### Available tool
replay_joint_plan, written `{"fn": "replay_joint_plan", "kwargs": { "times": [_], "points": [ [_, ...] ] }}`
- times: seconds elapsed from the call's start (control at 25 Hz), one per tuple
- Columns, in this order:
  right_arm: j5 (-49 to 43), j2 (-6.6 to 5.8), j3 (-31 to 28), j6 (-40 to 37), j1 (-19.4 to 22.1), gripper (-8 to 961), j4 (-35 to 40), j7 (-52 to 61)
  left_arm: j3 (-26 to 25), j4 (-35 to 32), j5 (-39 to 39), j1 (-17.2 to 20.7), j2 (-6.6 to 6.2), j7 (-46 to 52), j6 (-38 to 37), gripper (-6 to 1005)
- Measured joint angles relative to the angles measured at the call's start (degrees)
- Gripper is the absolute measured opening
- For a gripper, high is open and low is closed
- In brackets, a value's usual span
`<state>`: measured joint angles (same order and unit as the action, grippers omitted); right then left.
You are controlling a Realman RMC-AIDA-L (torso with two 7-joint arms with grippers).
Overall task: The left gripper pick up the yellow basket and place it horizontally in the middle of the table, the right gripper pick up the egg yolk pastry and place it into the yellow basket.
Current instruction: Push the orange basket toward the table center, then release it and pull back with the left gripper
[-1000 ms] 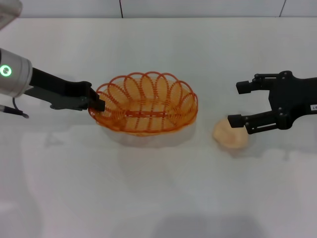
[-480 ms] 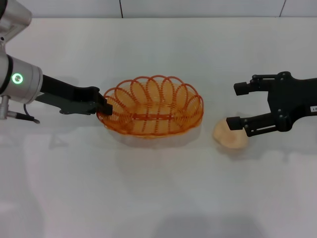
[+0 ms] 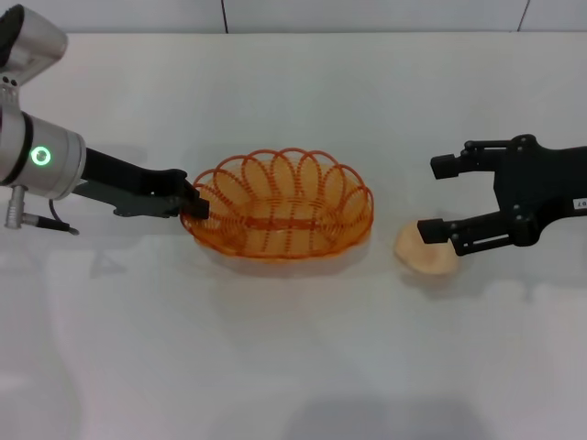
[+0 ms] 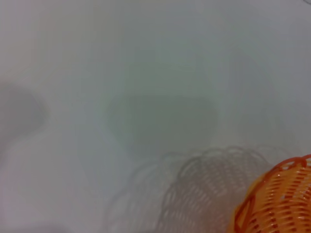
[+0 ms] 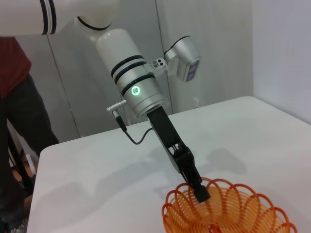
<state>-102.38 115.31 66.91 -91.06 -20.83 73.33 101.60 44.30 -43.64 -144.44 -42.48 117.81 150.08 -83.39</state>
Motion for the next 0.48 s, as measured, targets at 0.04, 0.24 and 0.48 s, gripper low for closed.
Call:
{"fn": "replay_joint_plan", "kwargs": {
  "times": [0.04, 0.24, 0.48],
  "points": [
    [0.0, 0.00, 0.0, 0.0, 0.0, 791, -0.1, 0.0, 0.0, 0.1, 0.0, -0.1, 0.06, -0.2, 0.2, 85],
    [0.0, 0.00, 0.1, 0.0, 0.0, 789, -0.2, 0.0, 0.1, 1.4, -0.1, -0.4, 0.16, -0.8, 1.3, 85],
    [0.0, -0.01, 0.2, 0.0, 0.2, 787, -0.2, 0.0, 0.7, 1.7, -0.2, -0.2, 0.26, -1.1, 2.1, 85]
  ]
}}
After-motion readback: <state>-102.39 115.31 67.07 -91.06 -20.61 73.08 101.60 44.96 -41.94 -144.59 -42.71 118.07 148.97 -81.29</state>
